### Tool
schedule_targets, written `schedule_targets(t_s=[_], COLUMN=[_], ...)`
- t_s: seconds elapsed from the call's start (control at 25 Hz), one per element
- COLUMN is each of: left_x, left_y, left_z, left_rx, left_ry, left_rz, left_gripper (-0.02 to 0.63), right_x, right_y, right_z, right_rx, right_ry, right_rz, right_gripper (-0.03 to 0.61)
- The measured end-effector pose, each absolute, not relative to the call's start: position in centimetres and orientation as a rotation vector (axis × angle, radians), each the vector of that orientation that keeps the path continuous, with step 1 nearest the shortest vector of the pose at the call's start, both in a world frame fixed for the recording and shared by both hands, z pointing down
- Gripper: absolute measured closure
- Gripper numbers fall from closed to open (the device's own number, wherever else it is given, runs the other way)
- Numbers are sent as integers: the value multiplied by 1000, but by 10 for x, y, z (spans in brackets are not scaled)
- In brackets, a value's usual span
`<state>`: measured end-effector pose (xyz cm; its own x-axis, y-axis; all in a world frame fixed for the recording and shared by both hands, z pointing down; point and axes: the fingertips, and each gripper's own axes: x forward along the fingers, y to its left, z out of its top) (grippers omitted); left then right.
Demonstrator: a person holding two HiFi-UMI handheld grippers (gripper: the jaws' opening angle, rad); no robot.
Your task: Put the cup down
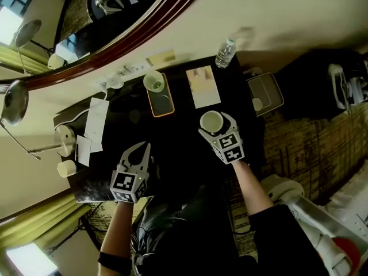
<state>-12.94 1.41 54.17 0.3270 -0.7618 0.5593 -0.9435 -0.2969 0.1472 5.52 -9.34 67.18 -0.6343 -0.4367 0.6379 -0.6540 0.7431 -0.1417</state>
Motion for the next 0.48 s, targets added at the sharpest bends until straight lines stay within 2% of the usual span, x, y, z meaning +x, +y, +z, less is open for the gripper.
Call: schedule_targets(t_s=[0.48], left_x=[-142], left_y=[17], left_z=[562], left_rx=[2098], left_ry=[-1546], left_rz=[519], left_gripper=[614], right_x=[36], right_y=[-95], right_z=[666], right_rx=[606], right_ry=[-2424], right_rz=[330], right_gripper=[147])
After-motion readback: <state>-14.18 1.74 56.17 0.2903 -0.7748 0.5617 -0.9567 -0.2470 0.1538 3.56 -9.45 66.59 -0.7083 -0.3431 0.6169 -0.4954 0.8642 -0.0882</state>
